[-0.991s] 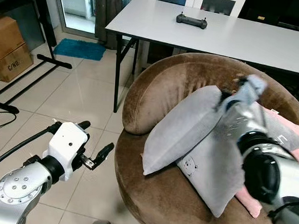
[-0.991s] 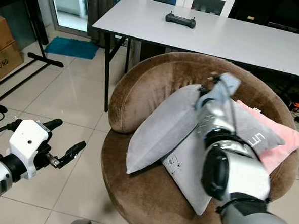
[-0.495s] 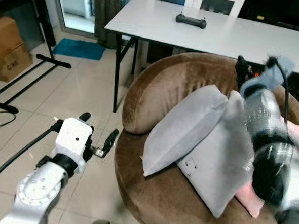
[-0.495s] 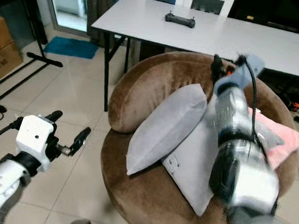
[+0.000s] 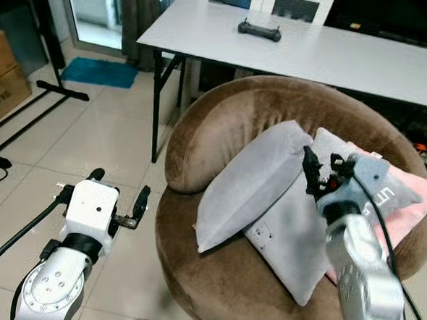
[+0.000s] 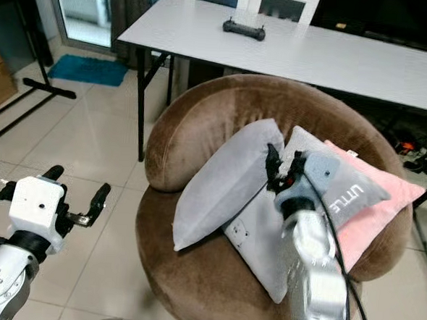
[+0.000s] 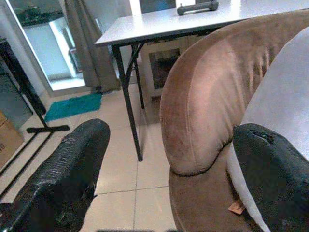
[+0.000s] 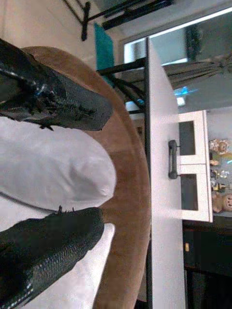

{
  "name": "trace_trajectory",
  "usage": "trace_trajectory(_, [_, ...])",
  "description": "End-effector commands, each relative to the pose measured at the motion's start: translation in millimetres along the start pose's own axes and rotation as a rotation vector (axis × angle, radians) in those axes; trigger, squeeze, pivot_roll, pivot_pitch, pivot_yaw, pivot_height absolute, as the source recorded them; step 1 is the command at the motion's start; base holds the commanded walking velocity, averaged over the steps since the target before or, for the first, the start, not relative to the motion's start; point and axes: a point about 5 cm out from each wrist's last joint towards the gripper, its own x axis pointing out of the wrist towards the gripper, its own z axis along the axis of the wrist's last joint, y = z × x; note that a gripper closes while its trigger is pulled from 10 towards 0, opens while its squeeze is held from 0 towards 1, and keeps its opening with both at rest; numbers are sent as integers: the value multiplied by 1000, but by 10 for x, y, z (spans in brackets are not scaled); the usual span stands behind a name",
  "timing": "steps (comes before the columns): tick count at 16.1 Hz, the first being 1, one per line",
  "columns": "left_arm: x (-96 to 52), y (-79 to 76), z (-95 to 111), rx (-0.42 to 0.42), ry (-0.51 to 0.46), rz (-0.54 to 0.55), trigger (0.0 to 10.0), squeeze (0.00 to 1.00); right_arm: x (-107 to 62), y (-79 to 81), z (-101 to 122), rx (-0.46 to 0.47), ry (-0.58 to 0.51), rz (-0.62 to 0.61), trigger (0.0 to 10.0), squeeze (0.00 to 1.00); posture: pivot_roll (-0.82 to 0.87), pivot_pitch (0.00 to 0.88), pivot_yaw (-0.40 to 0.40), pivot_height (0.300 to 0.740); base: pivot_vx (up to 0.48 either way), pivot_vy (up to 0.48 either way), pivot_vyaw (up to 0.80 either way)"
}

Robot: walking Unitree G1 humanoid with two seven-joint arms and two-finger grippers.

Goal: Move the pillow to the sofa from floor

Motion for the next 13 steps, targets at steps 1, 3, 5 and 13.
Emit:
trace_trajectory(1, [-18, 18, 60, 9, -29, 16, 10000, 0, -53, -7, 7, -26, 21, -25, 10000, 0, 148, 0, -88, 740, 0, -315, 0])
trace_trajectory(3, [-2, 22, 67, 26, -39, 22, 10000, 0, -110, 39, -10, -31, 60, -16, 10000, 0, 148, 0, -89, 740, 0, -330, 0])
trace_trajectory(5, [48, 9, 80, 38, -49, 27, 10000, 0, -100, 89, 17, -50, 53, 1, 10000, 0, 149, 0, -94, 740, 0, -336, 0])
trace_trajectory(13, [98, 25, 102, 41, -62, 32, 10000, 0, -81, 89, 30, -28, 76, -6, 10000, 0, 148, 0, -93, 740, 0, -336, -480])
